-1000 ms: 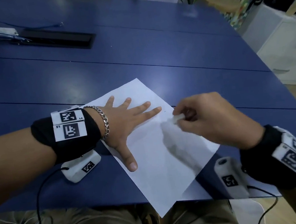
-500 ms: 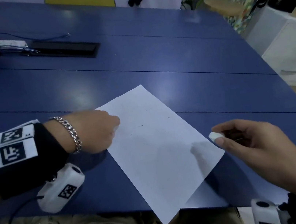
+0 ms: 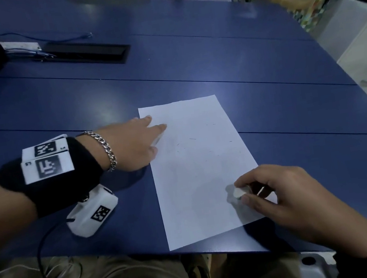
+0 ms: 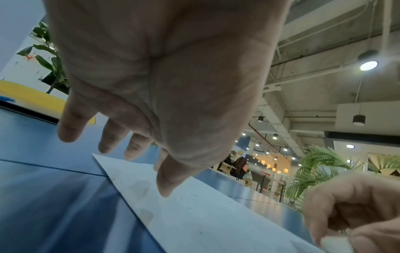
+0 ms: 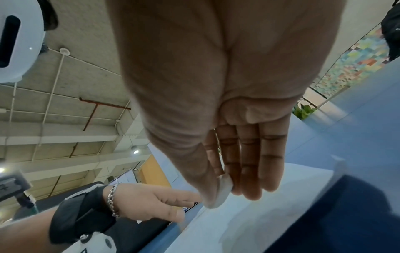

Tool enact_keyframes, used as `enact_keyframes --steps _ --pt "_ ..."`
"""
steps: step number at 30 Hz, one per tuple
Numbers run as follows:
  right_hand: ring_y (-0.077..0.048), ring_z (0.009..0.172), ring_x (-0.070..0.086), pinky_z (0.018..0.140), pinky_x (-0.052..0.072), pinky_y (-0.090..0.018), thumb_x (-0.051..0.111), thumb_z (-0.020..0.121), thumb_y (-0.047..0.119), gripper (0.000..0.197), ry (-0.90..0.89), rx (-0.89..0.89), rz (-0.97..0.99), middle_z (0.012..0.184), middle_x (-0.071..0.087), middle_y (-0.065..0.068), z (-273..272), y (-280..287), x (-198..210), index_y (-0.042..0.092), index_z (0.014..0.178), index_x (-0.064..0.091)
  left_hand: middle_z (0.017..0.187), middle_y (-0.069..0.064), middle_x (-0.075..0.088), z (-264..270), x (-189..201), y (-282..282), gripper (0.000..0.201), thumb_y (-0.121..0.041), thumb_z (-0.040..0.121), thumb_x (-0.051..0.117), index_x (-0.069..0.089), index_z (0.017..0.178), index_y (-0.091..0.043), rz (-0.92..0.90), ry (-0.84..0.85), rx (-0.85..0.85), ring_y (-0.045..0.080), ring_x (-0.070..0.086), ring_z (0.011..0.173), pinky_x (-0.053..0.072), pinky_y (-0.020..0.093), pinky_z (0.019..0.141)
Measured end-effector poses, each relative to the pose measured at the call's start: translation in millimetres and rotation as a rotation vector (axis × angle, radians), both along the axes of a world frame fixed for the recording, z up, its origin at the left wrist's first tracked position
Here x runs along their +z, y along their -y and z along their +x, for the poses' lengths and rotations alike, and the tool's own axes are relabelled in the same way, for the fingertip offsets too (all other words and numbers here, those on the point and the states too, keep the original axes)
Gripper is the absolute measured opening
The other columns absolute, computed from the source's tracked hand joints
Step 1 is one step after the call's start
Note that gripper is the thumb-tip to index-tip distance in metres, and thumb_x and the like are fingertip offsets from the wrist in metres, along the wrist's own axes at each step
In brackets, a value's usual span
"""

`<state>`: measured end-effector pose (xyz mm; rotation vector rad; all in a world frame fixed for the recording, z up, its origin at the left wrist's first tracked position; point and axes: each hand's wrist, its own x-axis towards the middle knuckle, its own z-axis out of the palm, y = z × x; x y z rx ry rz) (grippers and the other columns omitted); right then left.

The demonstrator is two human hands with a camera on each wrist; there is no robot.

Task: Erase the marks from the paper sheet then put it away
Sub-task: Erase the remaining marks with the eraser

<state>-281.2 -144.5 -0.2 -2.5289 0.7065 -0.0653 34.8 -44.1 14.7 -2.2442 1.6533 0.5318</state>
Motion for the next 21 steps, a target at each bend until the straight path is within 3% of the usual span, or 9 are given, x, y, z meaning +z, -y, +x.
enact_keyframes --steps 3,6,9,12,15,19,21 --pt "0.005 0.091 0.066 0.075 0.045 -0.007 0.07 0.093 0.039 0.015 0.015 -0.036 0.019 0.093 0.067 0.024 -3 1 2 0.043 0.108 0.071 0.173 0.0 0.013 -1 4 -14 0.078 -0.054 0.104 0.046 0.005 0.167 -0.028 -0.036 -0.032 -0.01 0.022 0.019 0.158 0.03 0.045 0.123" --pt "0.006 0.09 0.066 0.073 0.045 -0.006 0.074 0.092 0.034 0.019 0.002 -0.025 0.02 0.09 0.067 0.024 2 4 6 0.041 0.109 0.072 0.175 0.001 -0.005 -8 -1 -28 0.113 -0.084 0.086 0.049 -0.004 0.167 -0.025 0.039 -0.029 -0.057 0.022 0.004 0.161 0.021 0.044 0.128" --pt "0.007 0.09 0.066 0.08 0.051 -0.013 0.076 0.091 0.033 0.021 -0.051 0.06 -0.005 0.089 0.067 0.023 19 5 18 0.039 0.11 0.074 0.173 -0.002 -0.019 -19 -13 -35 0.138 -0.103 0.066 0.044 -0.015 0.165 -0.028 0.105 -0.046 -0.049 0.026 -0.008 0.161 0.012 0.054 0.129" --pt "0.005 0.088 0.068 0.082 0.055 -0.019 0.076 0.091 0.032 0.017 -0.05 0.14 0.008 0.098 0.068 0.019 45 6 31 0.037 0.108 0.074 0.169 -0.007 -0.03 -22 -23 -33 0.145 -0.106 0.058 0.046 -0.024 0.161 -0.033 0.112 -0.043 -0.058 0.03 -0.015 0.16 0.003 0.063 0.127" --pt "-0.001 0.086 0.069 0.082 0.056 -0.022 0.076 0.09 0.029 0.017 -0.055 0.22 -0.017 0.098 0.068 0.016 74 10 36 0.033 0.106 0.075 0.168 -0.016 -0.03 -18 -25 -24 0.147 -0.103 0.056 0.056 -0.024 0.16 -0.039 0.099 -0.081 -0.112 0.031 -0.019 0.159 -0.005 0.068 0.124" --pt "-0.003 0.083 0.069 0.077 0.051 -0.012 0.078 0.088 0.029 0.024 -0.083 0.263 -0.071 0.094 0.073 0.012 115 18 22 0.023 0.111 0.076 0.164 -0.025 -0.034 -15 -25 -17 0.151 -0.101 0.054 0.061 -0.027 0.159 -0.039 0.118 -0.096 -0.163 0.03 -0.026 0.157 -0.011 0.073 0.119" --pt "-0.008 0.082 0.068 0.079 0.052 -0.02 0.076 0.088 0.028 0.023 -0.084 0.288 -0.123 0.094 0.075 0.007 131 19 14 0.021 0.11 0.077 0.163 -0.026 -0.035 -14 -26 -16 0.153 -0.101 0.052 0.062 -0.03 0.158 -0.039 0.131 -0.086 -0.166 0.03 -0.027 0.156 -0.012 0.074 0.118"
